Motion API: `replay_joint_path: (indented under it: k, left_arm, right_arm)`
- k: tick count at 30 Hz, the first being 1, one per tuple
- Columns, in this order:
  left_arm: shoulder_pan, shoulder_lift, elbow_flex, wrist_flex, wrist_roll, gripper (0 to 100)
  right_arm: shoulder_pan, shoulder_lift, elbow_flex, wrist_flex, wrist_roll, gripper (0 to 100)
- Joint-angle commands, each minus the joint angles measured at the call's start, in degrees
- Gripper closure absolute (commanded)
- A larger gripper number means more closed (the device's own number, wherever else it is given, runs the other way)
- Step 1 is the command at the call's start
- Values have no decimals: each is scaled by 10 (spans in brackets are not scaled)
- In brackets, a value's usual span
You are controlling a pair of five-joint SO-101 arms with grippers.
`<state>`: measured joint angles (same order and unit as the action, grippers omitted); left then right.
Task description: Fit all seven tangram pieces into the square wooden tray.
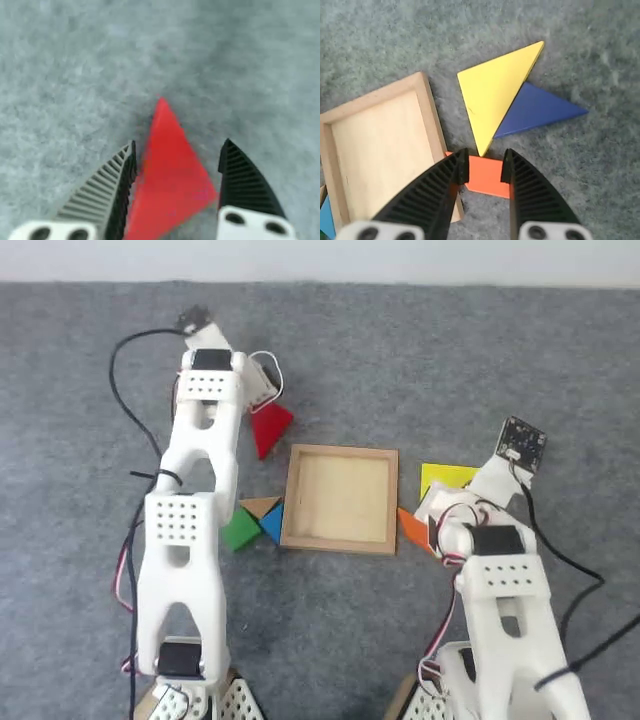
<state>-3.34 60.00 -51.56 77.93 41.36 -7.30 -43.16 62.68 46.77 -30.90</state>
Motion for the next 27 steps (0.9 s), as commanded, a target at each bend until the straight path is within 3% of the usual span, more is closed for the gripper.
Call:
replay_joint_path:
  k: [1,6,12,18,27]
  left_arm:
    - [-1,68,-178,103,18,739]
    - [4,143,-327,208,4,739]
    - [25,143,-333,229,-139,826]
    - [29,44,-195,229,-283,829]
    - [37,-81,52,228,-439,826]
  right_arm:
    - [-1,-53,7,-8,5,872]
    - [0,-71,18,-8,5,872]
    - [0,-67,22,-20,5,872]
    - [-1,-72,32,-32,5,872]
    - [-1,-72,32,-32,5,872]
